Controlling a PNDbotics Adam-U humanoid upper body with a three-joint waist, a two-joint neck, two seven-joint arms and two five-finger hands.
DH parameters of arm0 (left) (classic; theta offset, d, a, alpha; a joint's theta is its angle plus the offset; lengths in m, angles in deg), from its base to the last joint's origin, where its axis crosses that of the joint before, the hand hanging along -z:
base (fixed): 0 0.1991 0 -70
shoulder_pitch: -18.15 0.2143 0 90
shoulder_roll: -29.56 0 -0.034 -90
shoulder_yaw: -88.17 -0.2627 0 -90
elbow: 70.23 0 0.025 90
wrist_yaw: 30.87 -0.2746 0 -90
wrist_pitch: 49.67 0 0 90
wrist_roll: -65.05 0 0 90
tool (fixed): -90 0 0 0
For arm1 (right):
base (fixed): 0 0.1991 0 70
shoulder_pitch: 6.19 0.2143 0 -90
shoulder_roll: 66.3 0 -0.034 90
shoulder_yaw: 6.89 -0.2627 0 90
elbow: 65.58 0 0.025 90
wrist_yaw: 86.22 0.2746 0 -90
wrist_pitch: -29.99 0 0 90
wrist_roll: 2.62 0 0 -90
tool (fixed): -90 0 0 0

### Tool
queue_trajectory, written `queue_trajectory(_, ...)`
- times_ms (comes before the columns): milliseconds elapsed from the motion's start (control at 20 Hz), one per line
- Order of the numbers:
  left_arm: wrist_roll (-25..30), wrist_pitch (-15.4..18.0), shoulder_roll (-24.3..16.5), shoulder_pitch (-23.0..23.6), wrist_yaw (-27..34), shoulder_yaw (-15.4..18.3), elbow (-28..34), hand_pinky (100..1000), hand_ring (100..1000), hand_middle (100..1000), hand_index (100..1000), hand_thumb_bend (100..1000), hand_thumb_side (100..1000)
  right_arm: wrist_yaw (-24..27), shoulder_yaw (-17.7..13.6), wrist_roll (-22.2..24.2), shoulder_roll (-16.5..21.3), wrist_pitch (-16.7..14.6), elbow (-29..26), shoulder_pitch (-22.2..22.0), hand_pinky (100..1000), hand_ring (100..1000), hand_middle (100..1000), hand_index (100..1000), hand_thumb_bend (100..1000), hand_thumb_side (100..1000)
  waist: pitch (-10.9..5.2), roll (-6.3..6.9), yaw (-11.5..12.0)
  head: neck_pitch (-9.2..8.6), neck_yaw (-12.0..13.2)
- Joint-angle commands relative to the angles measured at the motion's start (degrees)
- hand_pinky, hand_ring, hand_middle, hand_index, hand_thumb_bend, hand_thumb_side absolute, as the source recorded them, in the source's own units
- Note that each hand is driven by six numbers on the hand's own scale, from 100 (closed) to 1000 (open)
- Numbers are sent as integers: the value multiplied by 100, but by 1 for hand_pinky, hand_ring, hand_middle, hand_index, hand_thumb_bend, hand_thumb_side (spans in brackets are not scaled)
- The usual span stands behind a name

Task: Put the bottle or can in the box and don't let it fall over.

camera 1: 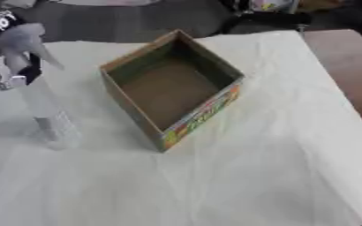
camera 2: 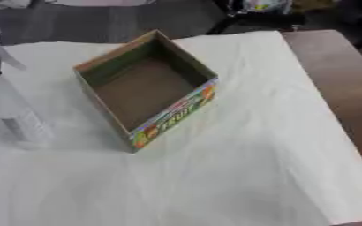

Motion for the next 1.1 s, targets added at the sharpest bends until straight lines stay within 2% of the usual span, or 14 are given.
queue_trajectory(50, -36, -35, -114, -64, 19, 14, 57, 305, 100, 347, 382, 100, 100, 6, -26, -12, 75, 31, -101, 20, 1000, 1000, 1000, 933, 100, 480, -99, -3, 9, -26, -27)
queue_trajectory(300, -204, -175, -119, -68, 70, 19, 80, 212, 100, 280, 290, 100, 102, 21, -26, -8, 85, 37, -101, 11, 1000, 1000, 1000, 933, 100, 480, -128, -7, 10, -19, -29)
queue_trajectory(400, -255, -210, -122, -69, 96, 21, 99, 210, 100, 252, 206, 100, 100, 26, -27, -7, 87, 42, -101, 10, 1000, 1000, 1000, 933, 100, 482, -137, -6, 14, -15, -29)
queue_trajectory(500, -288, -236, -126, -68, 109, 17, 116, 205, 100, 227, 190, 100, 100, 30, -27, -4, 89, 48, -101, 9, 1000, 1000, 1000, 933, 100, 482, -145, -6, 16, -12, -31)
queue_trajectory(800, -105, -203, -144, -56, 195, -17, 199, 100, 100, 165, 169, 100, 100, 45, -29, 1, 97, 59, -101, 13, 1000, 1000, 1000, 933, 100, 481, -162, -1, 20, -7, -44)
queue_trajectory(1100, 39, -112, -170, -49, 178, -11, 310, 100, 100, 157, 171, 118, 100, 54, -36, 1, 89, 83, -101, 11, 1000, 1000, 1000, 933, 100, 485, -175, 6, 18, -3, -53)
